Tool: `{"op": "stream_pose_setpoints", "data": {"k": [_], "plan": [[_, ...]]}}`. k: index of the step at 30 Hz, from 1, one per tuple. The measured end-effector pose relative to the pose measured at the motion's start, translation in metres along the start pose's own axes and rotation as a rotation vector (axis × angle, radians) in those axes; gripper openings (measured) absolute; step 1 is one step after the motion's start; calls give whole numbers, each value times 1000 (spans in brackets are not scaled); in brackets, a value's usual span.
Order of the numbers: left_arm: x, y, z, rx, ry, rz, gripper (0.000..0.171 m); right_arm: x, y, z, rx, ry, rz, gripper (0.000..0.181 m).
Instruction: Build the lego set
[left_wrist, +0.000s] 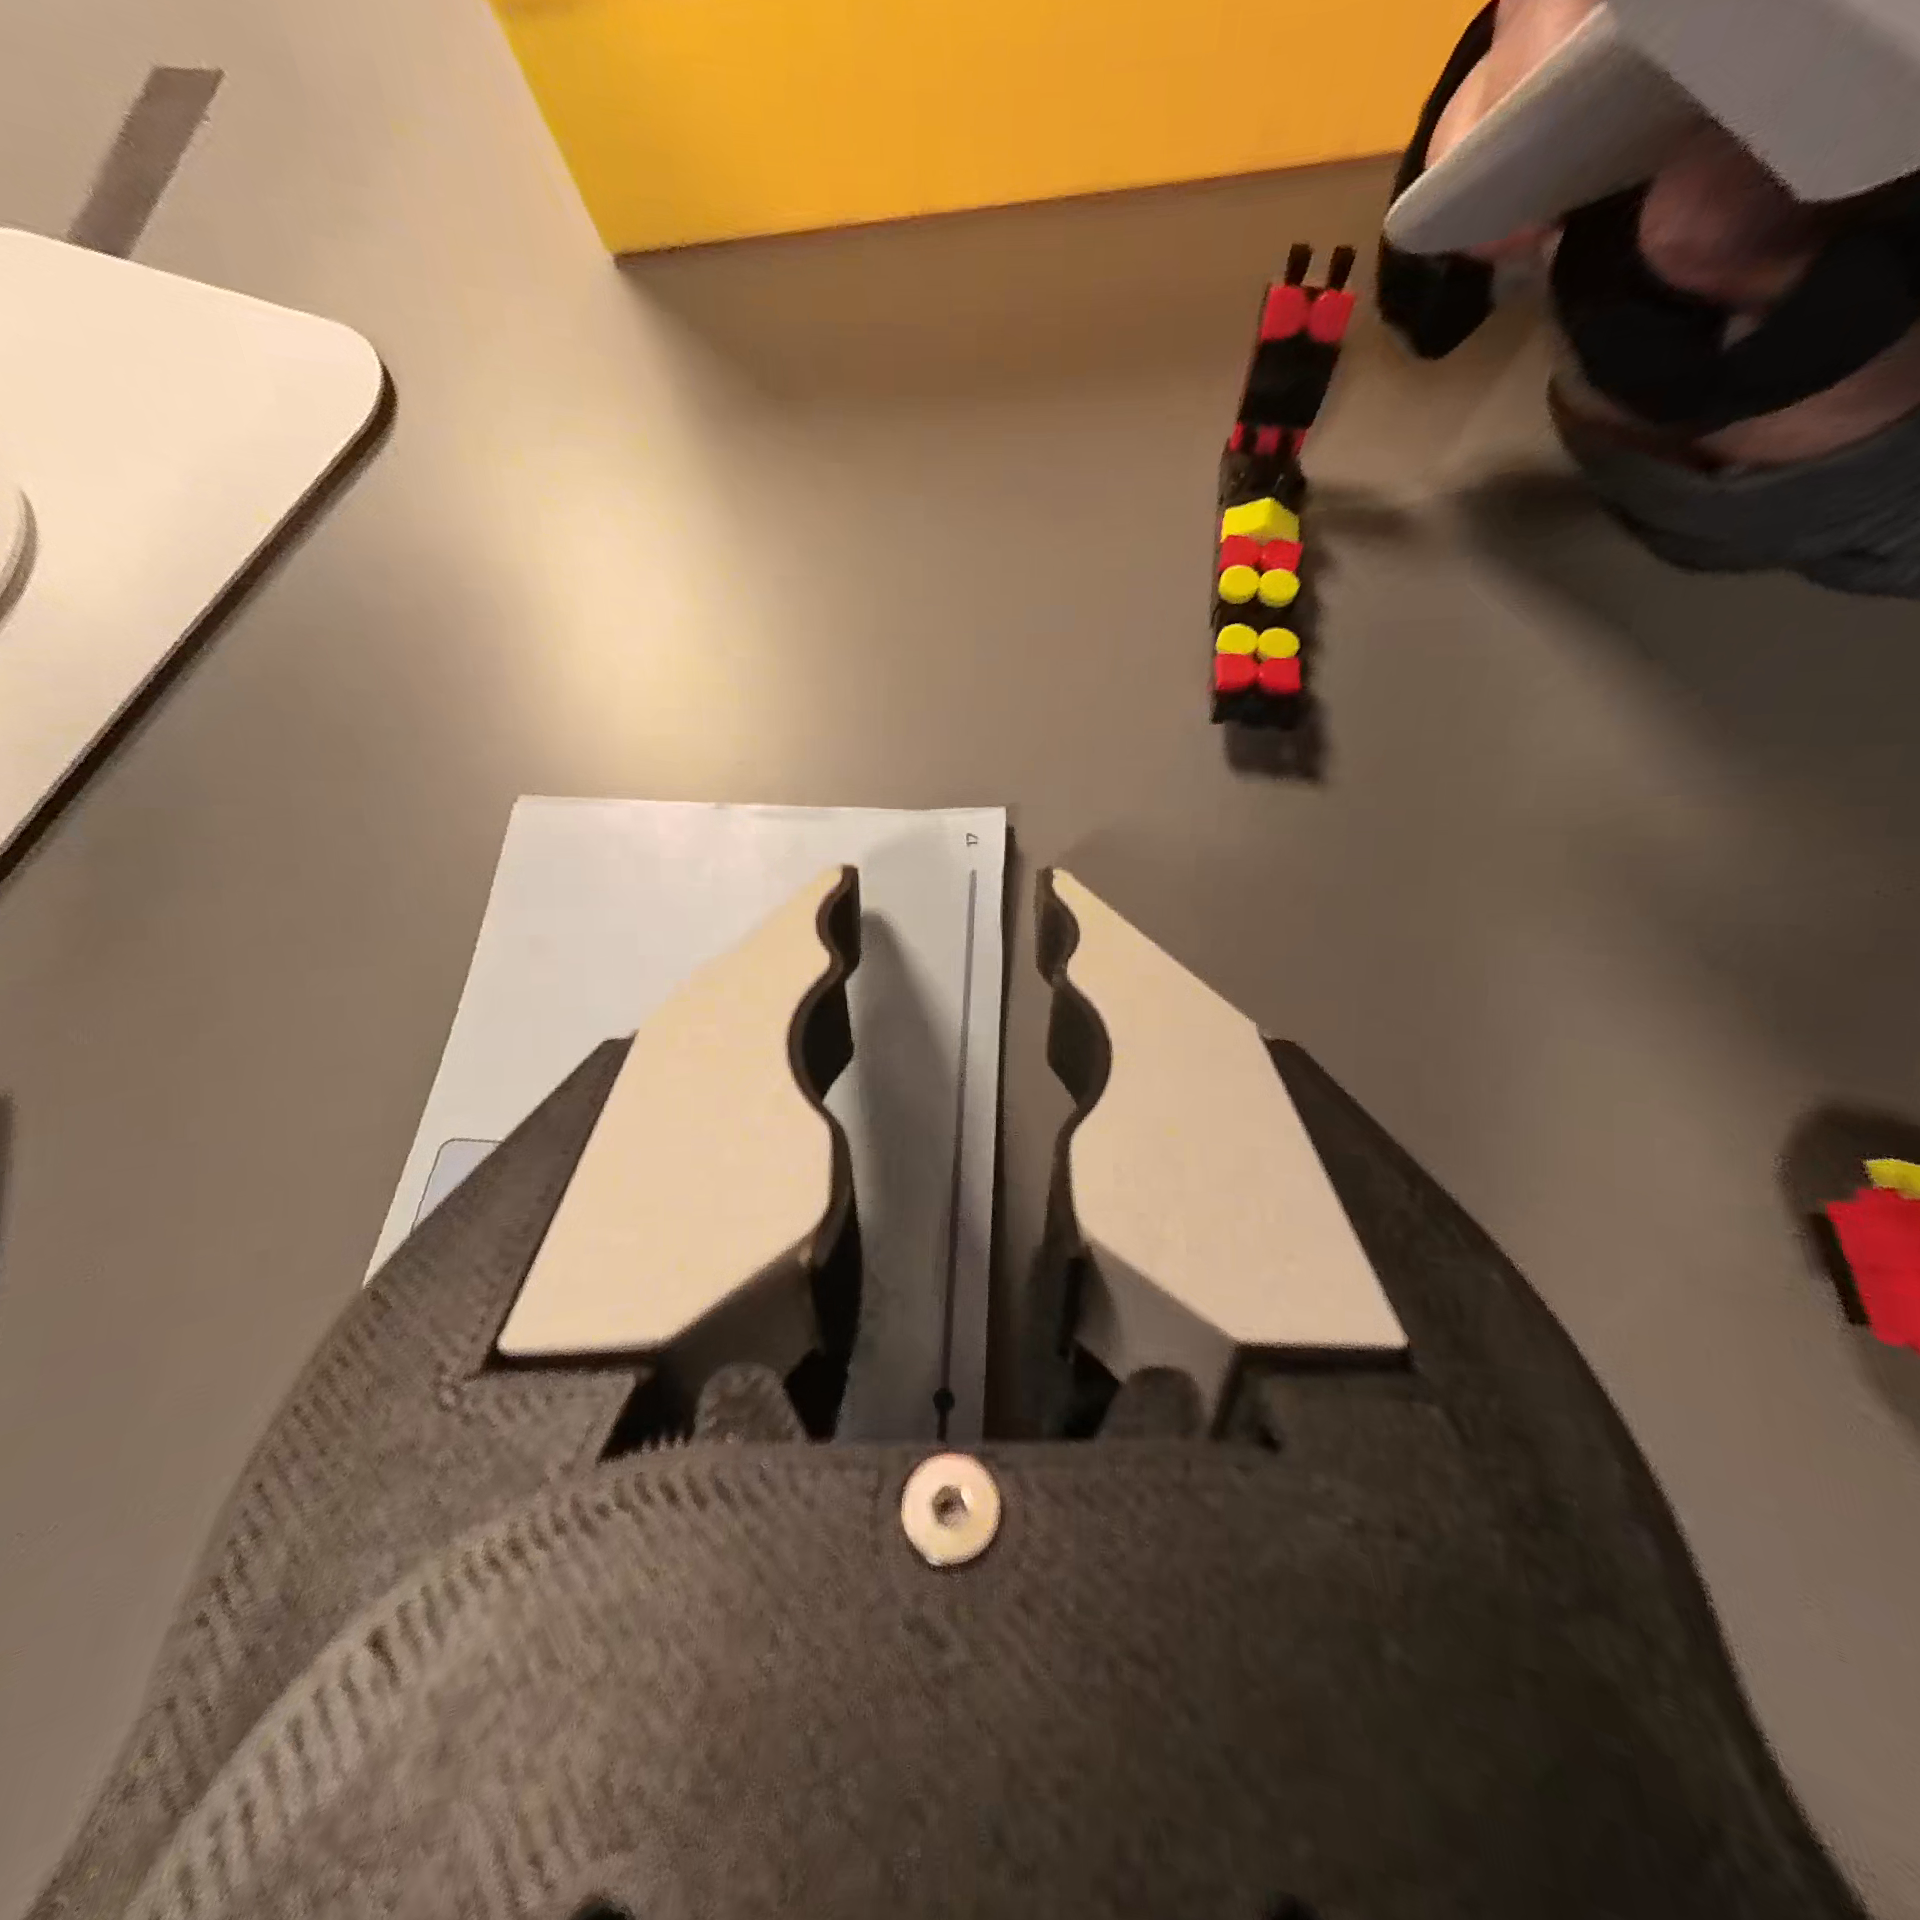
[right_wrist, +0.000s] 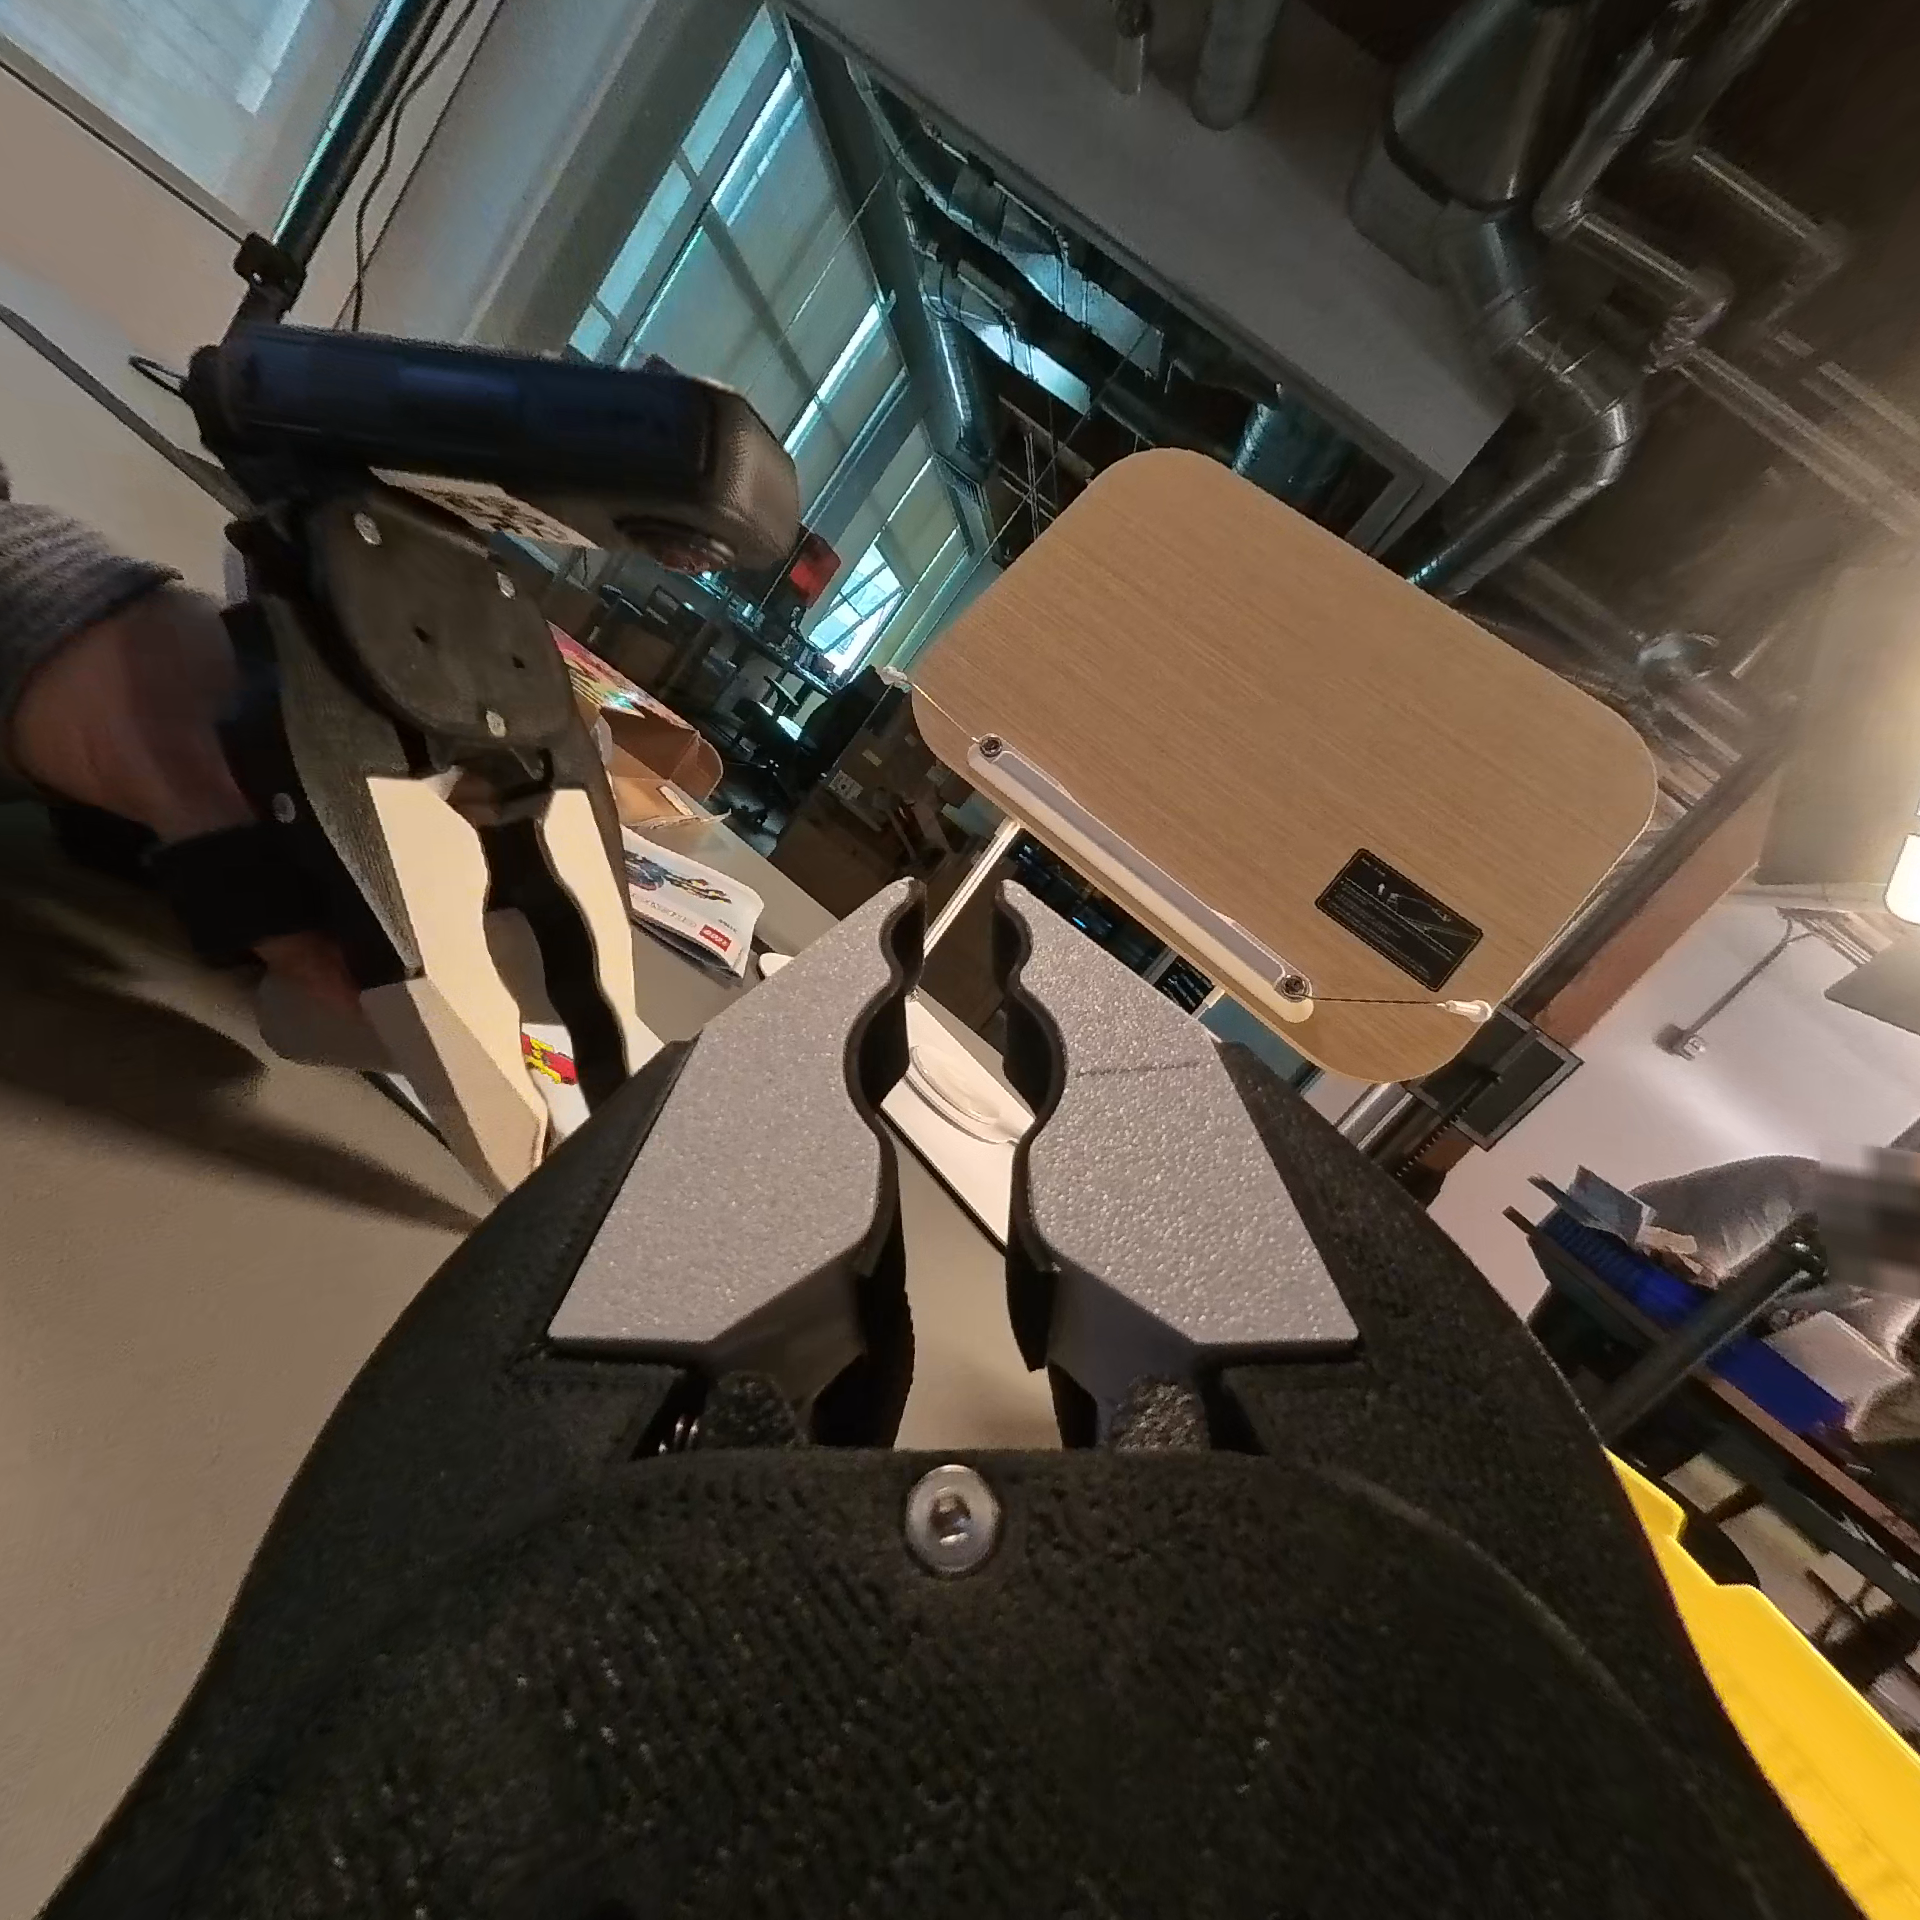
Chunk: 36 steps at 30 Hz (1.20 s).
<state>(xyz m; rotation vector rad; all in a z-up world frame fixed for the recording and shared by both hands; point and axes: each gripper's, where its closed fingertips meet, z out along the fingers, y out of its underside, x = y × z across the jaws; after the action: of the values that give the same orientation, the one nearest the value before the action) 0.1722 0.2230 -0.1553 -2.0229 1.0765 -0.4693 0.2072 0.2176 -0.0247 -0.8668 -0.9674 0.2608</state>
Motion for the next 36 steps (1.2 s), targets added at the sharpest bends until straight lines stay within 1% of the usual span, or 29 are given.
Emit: {"op": "stream_pose_setpoints", "data": {"k": [5, 9, 14, 21, 27, 36], "plan": [[0, 4, 3, -30, 14, -23, 31, -1, 1, 0, -2, -3, 0, 9], [-1, 4, 3, -30, 20, -43, 23, 0, 1, 0, -3, -3, 3, 9], [1, 3, 2, -22, 73, -91, 18, -1, 1, 0, -4, -5, 4, 10], [1, 1, 0, -3, 134, -158, 15, -1, 2, 1, -6, -9, 5, 10], [1, -1, -1, 9, 165, -197, 16, -2, 2, 1, -6, -12, 4, 9], [0, -1, -1, 11, 165, -211, 15, -2, 2, 1, -7, -16, 3, 10]]}}
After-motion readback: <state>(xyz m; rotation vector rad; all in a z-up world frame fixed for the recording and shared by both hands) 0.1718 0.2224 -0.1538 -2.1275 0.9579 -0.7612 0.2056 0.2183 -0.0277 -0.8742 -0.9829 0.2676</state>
